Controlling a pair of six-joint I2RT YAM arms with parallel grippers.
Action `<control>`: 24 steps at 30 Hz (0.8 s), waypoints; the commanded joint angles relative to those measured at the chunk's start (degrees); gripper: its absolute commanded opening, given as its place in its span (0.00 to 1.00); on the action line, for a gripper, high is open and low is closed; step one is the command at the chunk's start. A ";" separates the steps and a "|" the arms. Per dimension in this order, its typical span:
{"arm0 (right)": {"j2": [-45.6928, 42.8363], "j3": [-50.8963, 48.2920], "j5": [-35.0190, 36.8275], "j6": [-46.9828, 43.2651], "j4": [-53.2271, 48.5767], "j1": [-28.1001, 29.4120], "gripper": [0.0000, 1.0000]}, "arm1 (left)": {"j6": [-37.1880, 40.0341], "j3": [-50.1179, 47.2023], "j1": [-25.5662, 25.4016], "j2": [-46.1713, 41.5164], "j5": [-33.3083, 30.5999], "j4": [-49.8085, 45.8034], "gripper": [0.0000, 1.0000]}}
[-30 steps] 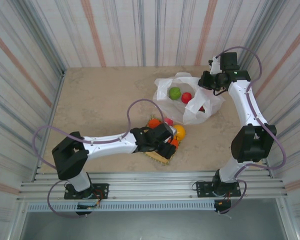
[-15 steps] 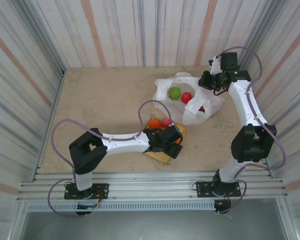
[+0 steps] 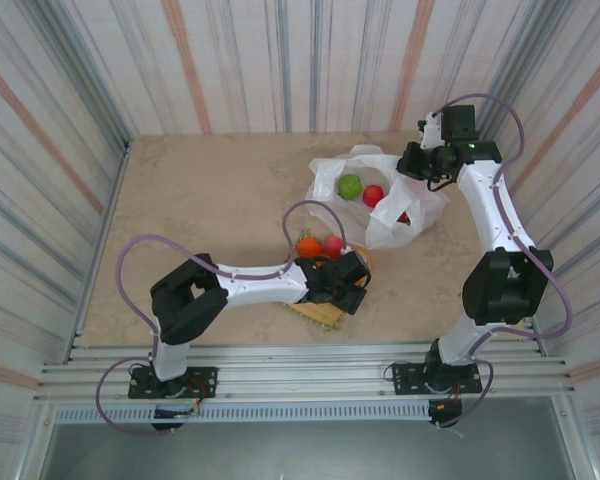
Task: Place the fruits into the plastic bag
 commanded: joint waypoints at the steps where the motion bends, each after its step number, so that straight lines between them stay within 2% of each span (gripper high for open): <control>1: -0.54 -0.62 -1.34 -0.80 0.03 -0.34 0.00 | -0.75 1.54 -0.05 1.41 -1.64 -0.09 0.75; 9: -0.56 -0.81 -1.36 -0.85 0.09 -0.34 0.00 | -0.58 1.49 -0.05 0.78 -1.60 -0.44 0.62; 16: -0.48 -0.72 -1.44 -0.84 0.17 -0.44 0.00 | -0.32 -3.78 -0.11 -8.66 1.42 -0.47 0.59; 20: -0.55 -0.73 -1.60 -0.85 0.13 -0.45 0.00 | 1.44 -5.48 2.38 -16.27 3.01 0.19 0.59; 24: -0.64 -0.73 -1.43 -0.89 0.02 -0.44 0.00 | 4.30 -4.23 7.11 -19.18 4.63 1.75 0.58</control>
